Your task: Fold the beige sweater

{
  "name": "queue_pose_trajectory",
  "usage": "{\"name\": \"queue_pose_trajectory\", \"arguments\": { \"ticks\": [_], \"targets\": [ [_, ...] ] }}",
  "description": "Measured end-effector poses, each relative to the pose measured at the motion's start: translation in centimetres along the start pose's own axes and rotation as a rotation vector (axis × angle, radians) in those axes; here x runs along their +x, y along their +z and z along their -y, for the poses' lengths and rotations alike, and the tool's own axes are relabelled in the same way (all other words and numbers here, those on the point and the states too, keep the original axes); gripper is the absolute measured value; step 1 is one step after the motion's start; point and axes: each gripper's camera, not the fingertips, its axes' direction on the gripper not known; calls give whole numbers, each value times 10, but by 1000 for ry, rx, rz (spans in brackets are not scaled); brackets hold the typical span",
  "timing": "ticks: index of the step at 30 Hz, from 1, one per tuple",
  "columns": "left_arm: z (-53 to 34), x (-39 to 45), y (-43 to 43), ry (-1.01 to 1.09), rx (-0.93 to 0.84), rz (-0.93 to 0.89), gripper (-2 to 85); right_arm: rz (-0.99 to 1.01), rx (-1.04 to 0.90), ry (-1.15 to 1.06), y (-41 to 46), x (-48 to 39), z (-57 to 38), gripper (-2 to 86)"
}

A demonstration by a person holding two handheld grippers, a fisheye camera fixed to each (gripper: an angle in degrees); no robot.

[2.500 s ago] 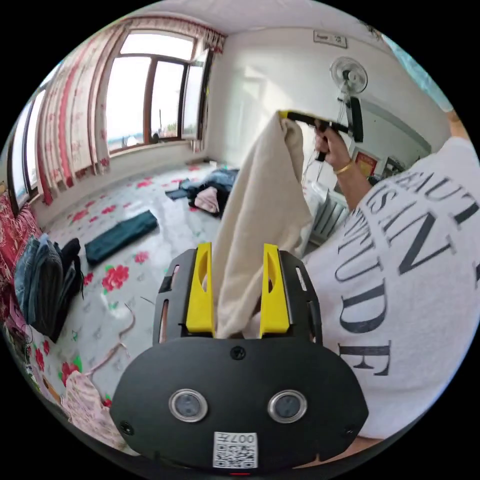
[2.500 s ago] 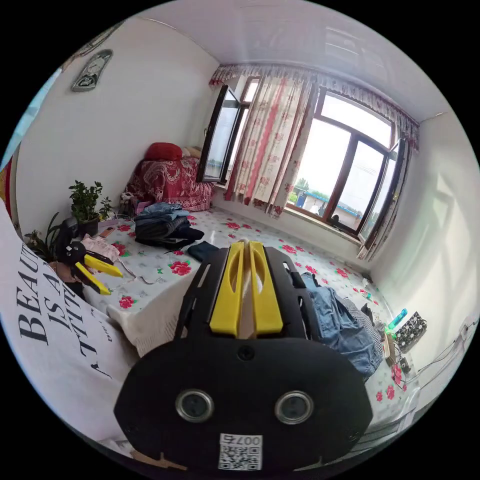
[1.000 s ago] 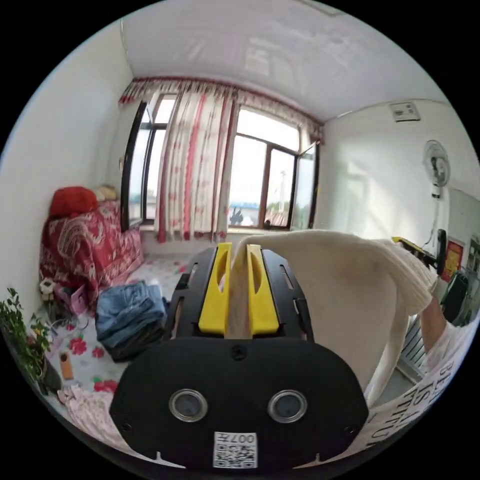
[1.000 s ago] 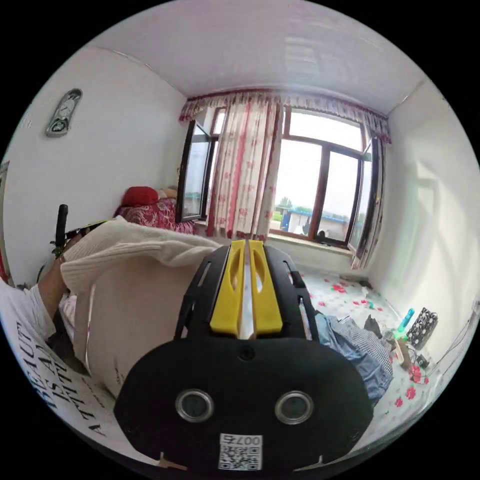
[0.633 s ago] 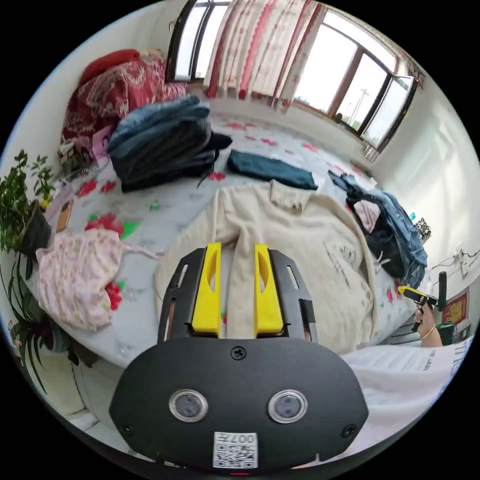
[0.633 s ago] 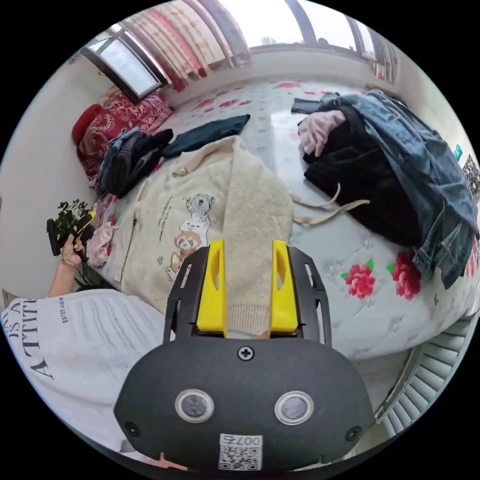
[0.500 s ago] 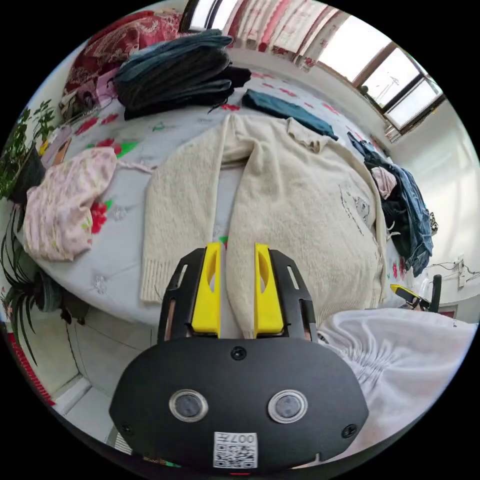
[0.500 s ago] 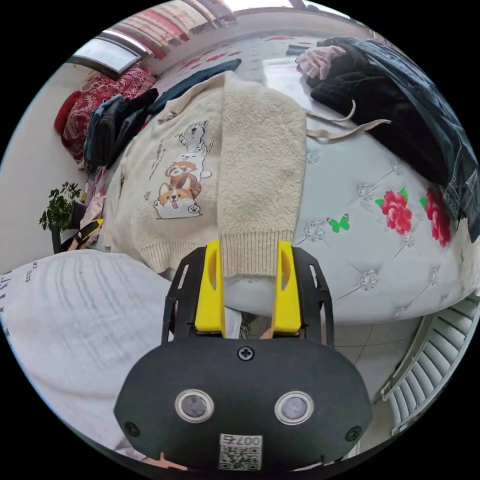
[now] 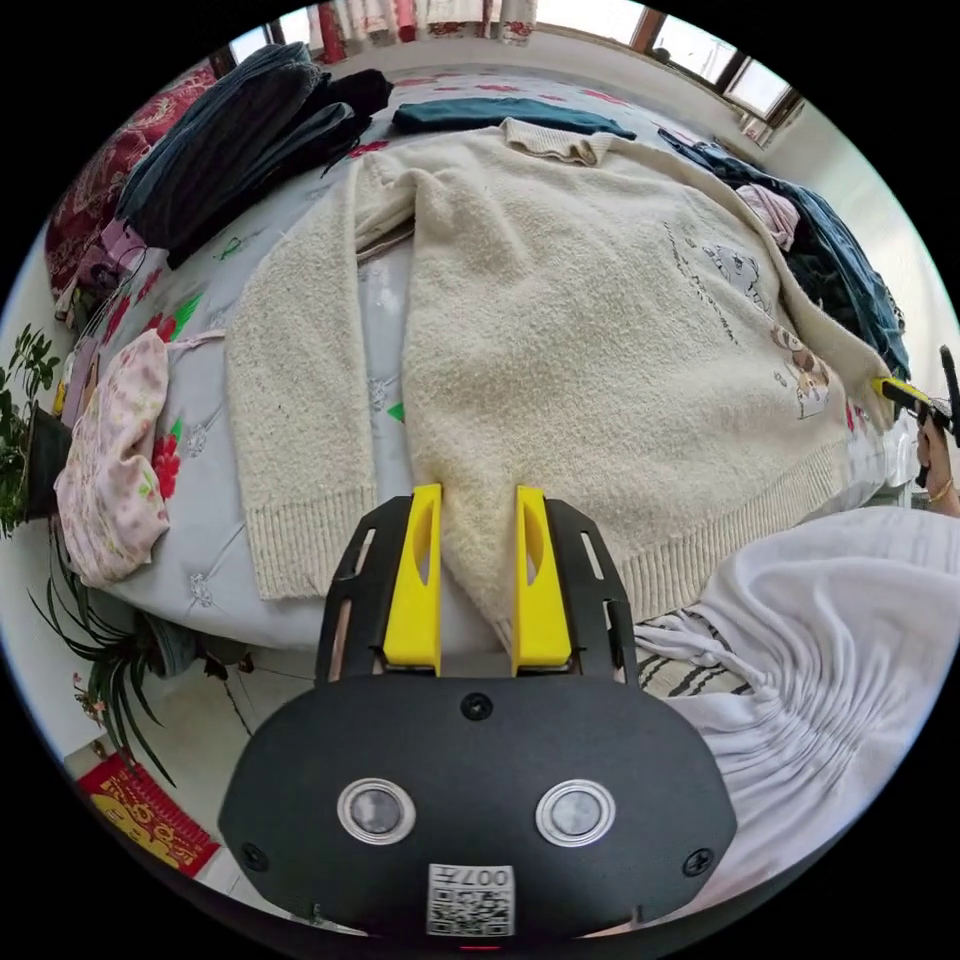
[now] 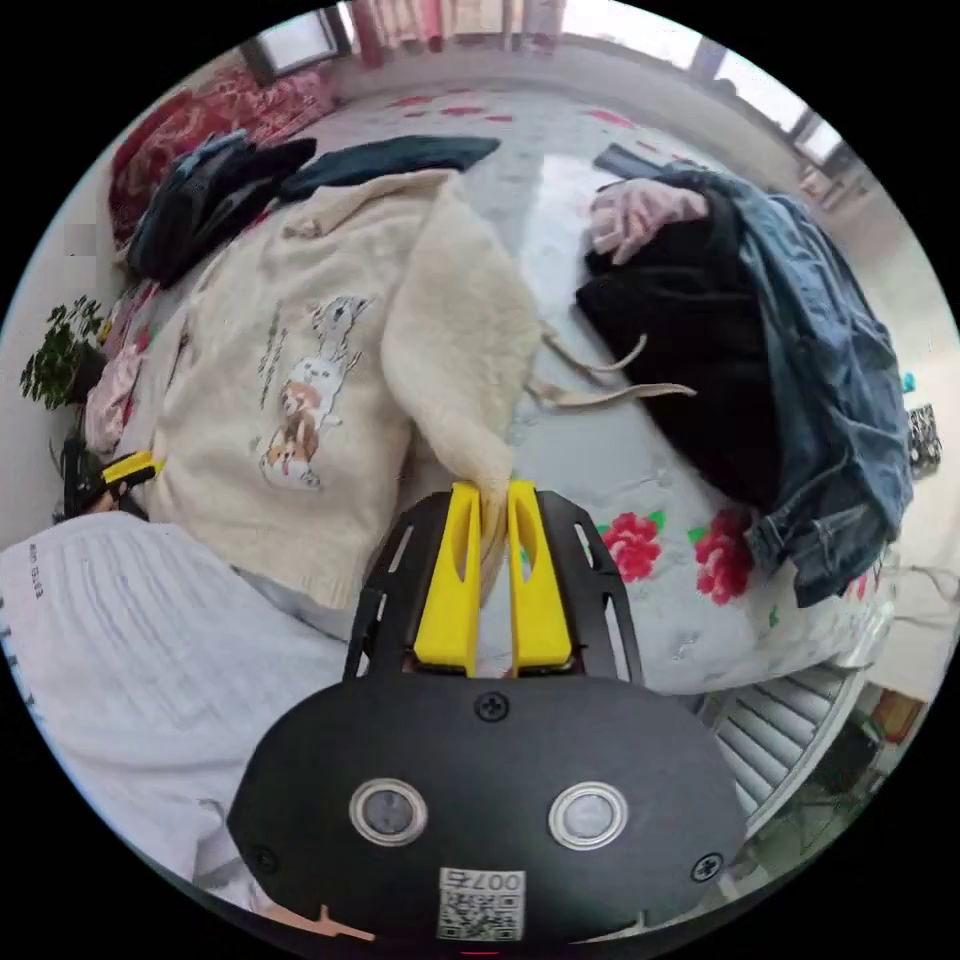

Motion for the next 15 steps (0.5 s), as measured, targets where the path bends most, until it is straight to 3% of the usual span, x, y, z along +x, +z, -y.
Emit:
{"name": "queue_pose_trajectory", "arguments": {
  "ticks": [3, 7, 10, 12, 15],
  "targets": [
    [-3, -1, -6, -35, 2, -2, 111, -18, 289, 322, -81, 85, -26, 75],
    [-7, 2, -21, -76, 14, 27, 106, -77, 334, 339, -100, 94, -55, 85],
    [-11, 7, -31, -70, 40, -8, 107, 201, 177, 163, -48, 57, -66, 96],
    [-12, 11, -32, -49, 30, -31, 108, 389, -31, 65, 12, 16, -77, 107],
    [-10, 23, -22, 3, -36, 12, 105, 452, -193, -37, 59, -37, -90, 110]
  ]
}}
